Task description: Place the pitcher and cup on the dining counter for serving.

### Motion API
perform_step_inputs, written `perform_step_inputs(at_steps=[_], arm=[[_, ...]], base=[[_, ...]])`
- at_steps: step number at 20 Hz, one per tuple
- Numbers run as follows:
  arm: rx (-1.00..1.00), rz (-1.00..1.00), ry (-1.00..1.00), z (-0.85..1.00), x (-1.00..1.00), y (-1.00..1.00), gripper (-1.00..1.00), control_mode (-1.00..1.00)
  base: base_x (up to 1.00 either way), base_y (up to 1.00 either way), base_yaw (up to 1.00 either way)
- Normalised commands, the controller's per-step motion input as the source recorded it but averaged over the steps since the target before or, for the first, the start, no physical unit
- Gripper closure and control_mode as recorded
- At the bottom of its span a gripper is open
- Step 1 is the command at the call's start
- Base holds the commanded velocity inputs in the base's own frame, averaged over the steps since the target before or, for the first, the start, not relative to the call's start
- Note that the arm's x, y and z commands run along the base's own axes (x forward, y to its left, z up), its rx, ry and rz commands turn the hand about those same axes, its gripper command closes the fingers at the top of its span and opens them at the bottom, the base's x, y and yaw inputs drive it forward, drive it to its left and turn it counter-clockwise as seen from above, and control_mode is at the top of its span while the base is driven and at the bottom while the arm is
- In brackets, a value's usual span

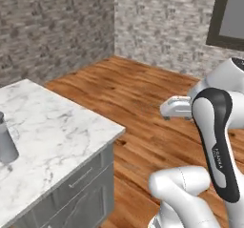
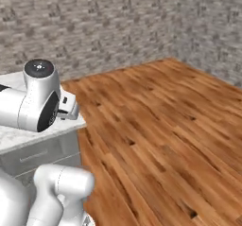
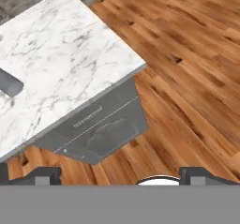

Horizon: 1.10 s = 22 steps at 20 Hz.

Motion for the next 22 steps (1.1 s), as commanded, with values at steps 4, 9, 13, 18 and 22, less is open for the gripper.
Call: perform_step_inputs(at_steps=[4,9,13,18,22], arm=[[0.0,0.0,0.0,0.0,0.0,0.0,-1.0,1.0],[0.0,0.0,0.0,0.0,0.0,0.0,-1.0,1.0],[0.0,0.0,0.0,0.0,0.0,0.0,-1.0,1.0],[0.0,0.0,0.0,0.0,0.0,0.0,-1.0,1.0],[0.0,0.0,0.0,0.0,0.0,0.0,-1.0,1.0]], base=[[0.0,0.04,-1.0],[0.0,0.02,-1.0],[0.0,0.0,-1.0],[0.0,0.0,-1.0],[0.12,0.0,-0.9]])
